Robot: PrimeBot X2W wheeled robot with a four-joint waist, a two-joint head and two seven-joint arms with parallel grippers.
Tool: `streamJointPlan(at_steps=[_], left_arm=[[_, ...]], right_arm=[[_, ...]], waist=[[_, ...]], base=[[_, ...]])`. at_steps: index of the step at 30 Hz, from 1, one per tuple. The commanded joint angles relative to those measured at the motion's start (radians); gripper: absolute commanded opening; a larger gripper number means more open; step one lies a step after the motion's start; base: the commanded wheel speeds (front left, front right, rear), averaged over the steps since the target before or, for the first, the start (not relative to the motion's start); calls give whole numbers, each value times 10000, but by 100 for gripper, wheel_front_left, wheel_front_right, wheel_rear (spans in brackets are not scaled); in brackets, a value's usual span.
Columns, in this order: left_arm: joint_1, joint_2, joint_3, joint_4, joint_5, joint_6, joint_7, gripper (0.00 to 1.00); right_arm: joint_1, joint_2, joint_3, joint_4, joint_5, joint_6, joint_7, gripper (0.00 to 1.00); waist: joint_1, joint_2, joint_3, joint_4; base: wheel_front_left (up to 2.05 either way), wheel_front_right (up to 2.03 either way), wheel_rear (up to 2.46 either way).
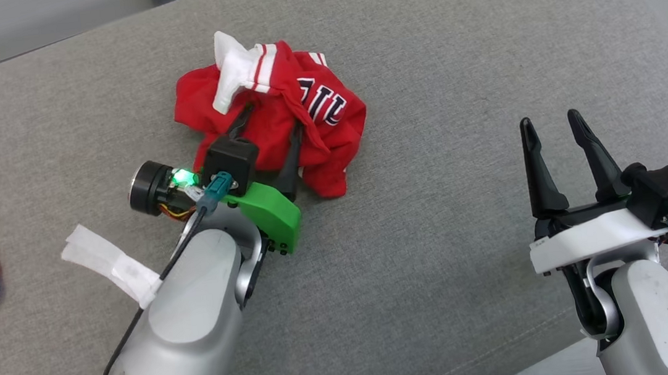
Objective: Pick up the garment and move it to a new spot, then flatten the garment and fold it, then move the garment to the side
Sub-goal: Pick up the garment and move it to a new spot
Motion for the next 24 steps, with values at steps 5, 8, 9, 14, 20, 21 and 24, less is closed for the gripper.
streamJointPlan(at_steps=[5,8,9,14,20,21,24], left_arm=[[292,-33,198,-906,-257,435,-402,100],[568,125,528,-1636,-177,749,-418,100],[766,237,724,-1984,-203,848,-420,100],[1757,839,1572,-3509,32,1307,-417,100],[3129,1414,2744,-4999,201,1739,-407,100],[3399,1492,2930,-5195,230,1762,-408,100],[4102,1628,3407,-5505,222,1846,-408,100]], right_arm=[[306,-1,-104,-85,-105,1,-37,100],[423,-1,-160,-126,-151,1,-36,100],[485,-2,-178,-131,-193,1,-36,100],[692,-5,-288,-225,-257,1,-36,100],[894,-6,-382,-233,-398,1,-36,100],[910,-6,-396,-236,-421,1,-36,100],[981,-6,-446,-205,-465,1,-36,100]], waist=[[0,0,-482,680],[0,0,-663,1017],[0,0,-733,1150],[0,0,-1038,1750],[0,0,-1226,2376],[0,0,-1251,2469],[0,0,-1365,2661]], base=[[0,0,0],[0,0,0],[0,0,0],[0,0,0],[0,0,0],[0,0,0],[0,0,0]])
